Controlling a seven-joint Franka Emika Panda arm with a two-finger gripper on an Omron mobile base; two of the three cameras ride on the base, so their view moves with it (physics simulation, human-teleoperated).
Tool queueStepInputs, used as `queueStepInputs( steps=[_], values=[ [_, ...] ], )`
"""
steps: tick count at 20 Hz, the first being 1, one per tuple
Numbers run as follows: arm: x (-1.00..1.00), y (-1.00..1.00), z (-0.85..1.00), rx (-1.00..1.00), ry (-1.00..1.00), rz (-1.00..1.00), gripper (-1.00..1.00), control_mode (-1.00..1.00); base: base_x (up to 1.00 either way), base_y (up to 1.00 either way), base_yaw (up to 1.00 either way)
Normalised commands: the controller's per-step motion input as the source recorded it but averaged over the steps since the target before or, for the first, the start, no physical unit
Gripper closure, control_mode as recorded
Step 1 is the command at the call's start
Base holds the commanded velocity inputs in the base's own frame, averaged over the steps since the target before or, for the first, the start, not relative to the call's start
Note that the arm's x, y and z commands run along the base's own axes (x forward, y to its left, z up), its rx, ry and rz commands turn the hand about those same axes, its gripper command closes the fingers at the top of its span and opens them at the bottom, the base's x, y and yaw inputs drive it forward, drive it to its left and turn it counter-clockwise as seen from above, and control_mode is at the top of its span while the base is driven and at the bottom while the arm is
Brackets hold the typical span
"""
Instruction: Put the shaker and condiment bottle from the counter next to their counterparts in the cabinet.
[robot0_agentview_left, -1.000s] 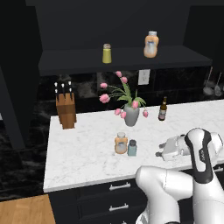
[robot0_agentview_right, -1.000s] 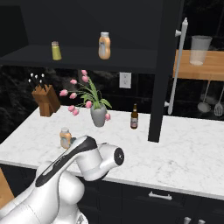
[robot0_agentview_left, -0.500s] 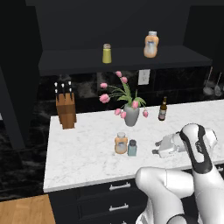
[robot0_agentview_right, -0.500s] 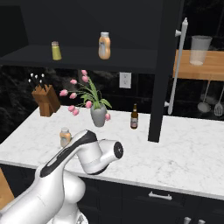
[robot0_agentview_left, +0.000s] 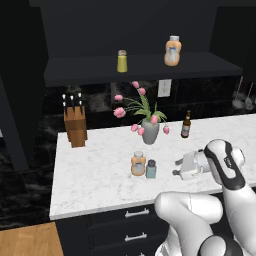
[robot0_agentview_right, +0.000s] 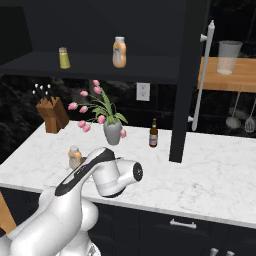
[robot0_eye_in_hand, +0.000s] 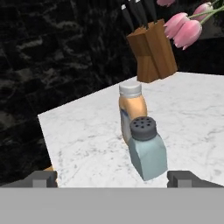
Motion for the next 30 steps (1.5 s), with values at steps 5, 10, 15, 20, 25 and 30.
queueStepInputs(
  steps=[5,10,15,20,25,30],
  values=[
    [0.02,0.17,-0.03,0.00,0.01,0.00,-1.00,-1.00,0.00,0.00,0.00],
    [0.00,0.09,-0.05,0.00,0.00,0.00,-1.00,-1.00,0.00,0.00,0.00],
    [0.02,0.07,-0.06,0.00,0.00,0.00,-1.00,-1.00,0.00,0.00,0.00],
    [0.06,0.08,0.00,0.00,0.00,0.00,-1.00,-1.00,0.00,0.00,0.00],
    [0.16,0.00,-0.04,0.00,0.00,0.00,-1.00,-1.00,0.00,0.00,0.00],
    [0.04,0.03,-0.06,-0.02,0.00,0.00,-1.00,-1.00,0.00,0.00,0.00]
  ],
)
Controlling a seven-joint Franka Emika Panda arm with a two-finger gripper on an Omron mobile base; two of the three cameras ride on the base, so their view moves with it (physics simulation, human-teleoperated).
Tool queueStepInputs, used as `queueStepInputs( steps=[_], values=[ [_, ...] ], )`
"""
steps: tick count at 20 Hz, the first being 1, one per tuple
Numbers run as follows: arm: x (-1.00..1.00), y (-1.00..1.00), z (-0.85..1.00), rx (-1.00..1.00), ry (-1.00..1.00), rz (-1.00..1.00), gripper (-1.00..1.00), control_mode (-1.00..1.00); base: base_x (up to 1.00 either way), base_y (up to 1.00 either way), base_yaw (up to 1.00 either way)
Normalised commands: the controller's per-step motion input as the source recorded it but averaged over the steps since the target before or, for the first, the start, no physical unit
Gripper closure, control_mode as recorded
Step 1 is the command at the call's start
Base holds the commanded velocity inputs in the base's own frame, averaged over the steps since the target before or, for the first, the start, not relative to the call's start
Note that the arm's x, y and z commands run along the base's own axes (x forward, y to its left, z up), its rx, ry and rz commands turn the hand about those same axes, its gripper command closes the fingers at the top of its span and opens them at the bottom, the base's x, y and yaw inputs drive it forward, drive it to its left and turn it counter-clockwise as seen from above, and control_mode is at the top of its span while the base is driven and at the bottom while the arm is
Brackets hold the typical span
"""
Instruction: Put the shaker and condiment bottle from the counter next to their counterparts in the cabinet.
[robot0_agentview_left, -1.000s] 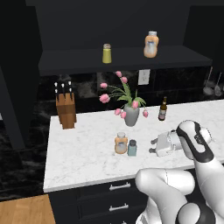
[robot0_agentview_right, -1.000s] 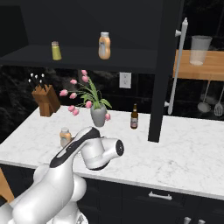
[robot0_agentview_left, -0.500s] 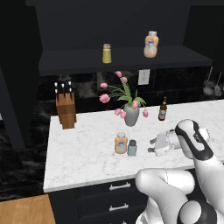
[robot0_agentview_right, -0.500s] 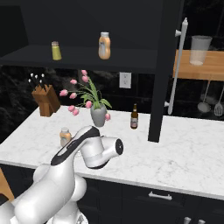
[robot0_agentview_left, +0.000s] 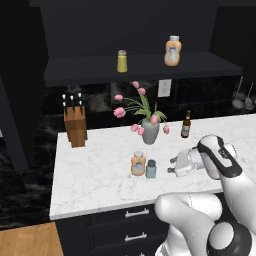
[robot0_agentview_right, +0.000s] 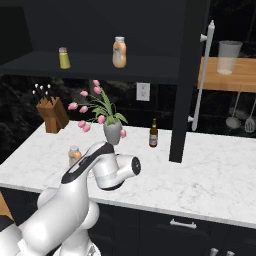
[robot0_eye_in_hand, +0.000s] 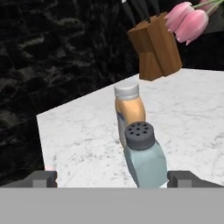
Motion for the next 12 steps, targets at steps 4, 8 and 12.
queueStepInputs(
  steps=[4,8,12],
  values=[
    [0.05,0.00,-0.05,-0.05,-0.02,0.00,-1.00,-1.00,0.00,0.00,0.00],
    [0.10,0.00,-0.12,-0.06,-0.09,0.02,-1.00,-1.00,0.00,0.00,0.00],
    [0.10,0.00,-0.04,-0.05,-0.04,0.00,-1.00,-1.00,0.00,0.00,0.00]
  ],
)
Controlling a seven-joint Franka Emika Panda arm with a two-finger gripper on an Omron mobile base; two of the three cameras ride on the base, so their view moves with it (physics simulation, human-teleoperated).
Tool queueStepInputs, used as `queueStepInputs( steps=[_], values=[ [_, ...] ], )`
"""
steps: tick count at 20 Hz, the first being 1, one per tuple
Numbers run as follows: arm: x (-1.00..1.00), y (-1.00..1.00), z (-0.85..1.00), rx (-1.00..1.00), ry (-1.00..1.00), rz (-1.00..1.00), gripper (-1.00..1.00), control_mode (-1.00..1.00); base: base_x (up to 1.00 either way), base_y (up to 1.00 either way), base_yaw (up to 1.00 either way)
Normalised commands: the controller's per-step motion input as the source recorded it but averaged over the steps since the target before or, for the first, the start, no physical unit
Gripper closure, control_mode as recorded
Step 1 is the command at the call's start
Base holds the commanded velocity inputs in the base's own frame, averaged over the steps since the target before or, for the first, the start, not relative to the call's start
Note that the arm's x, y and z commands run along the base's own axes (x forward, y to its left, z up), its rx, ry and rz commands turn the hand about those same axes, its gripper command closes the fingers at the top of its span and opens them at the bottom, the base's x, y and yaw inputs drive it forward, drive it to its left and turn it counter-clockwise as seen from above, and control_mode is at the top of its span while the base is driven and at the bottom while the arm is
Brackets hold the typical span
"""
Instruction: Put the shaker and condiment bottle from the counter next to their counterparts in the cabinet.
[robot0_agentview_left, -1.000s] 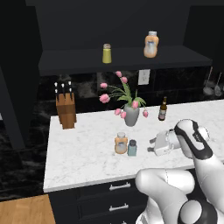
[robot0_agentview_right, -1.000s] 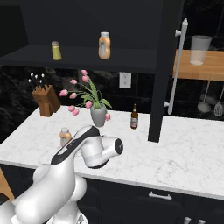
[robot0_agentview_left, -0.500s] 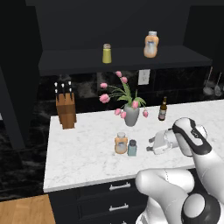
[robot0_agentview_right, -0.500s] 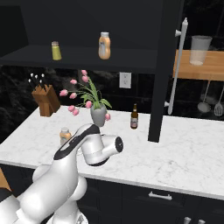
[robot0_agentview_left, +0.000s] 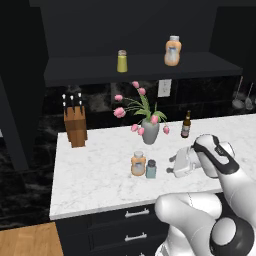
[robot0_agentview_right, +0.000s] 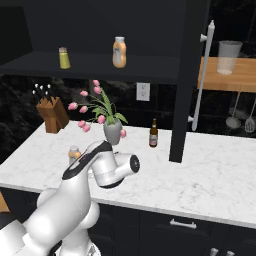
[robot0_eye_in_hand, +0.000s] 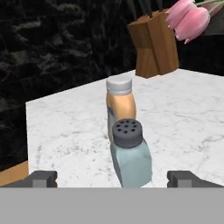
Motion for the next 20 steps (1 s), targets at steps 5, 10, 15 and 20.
queueStepInputs(
  steps=[5,10,15,20],
  values=[
    [0.05,0.00,-0.03,-0.01,0.00,0.00,-1.00,-1.00,0.00,0.00,0.00],
    [0.25,0.00,-0.18,0.00,0.00,0.00,-1.00,-1.00,0.00,0.00,0.00],
    [0.14,0.03,-0.19,-0.01,0.00,0.00,-1.00,-1.00,0.00,0.00,0.00],
    [0.00,0.16,-0.06,-0.05,0.00,0.00,-1.00,-1.00,0.00,0.00,0.00]
  ],
)
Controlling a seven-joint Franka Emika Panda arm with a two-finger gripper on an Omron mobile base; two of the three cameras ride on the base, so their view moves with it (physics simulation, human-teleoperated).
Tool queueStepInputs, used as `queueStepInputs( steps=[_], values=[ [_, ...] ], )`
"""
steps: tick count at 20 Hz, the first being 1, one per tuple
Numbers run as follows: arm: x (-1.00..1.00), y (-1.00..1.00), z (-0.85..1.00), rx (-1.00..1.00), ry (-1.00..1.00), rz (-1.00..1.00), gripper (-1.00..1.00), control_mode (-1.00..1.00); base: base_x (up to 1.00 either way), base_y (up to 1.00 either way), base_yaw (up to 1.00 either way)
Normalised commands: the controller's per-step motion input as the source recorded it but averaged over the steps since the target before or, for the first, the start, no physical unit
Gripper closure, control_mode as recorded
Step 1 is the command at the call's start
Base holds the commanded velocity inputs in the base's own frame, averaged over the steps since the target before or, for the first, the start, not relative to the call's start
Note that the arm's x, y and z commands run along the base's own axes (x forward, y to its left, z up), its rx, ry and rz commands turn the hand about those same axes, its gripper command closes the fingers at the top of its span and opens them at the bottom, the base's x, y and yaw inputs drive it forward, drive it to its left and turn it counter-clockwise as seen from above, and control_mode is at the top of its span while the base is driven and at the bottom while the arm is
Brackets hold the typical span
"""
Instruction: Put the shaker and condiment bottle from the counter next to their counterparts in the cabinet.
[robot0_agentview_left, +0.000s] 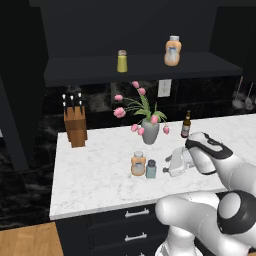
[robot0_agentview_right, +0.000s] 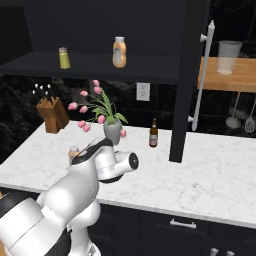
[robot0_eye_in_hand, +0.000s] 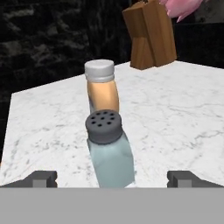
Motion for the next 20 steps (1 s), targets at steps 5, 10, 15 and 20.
queueStepInputs(
  steps=[5,10,15,20],
  values=[
    [0.05,0.11,0.00,-0.01,0.00,0.00,-1.00,-1.00,0.00,0.00,0.00],
    [0.08,0.09,-0.11,-0.02,-0.02,0.00,-1.00,-1.00,0.00,0.00,0.00],
    [0.05,0.13,-0.20,-0.02,0.00,0.00,-1.00,-1.00,0.00,0.00,0.00],
    [0.01,0.12,-0.12,-0.01,0.00,0.00,-1.00,-1.00,0.00,0.00,0.00]
  ],
)
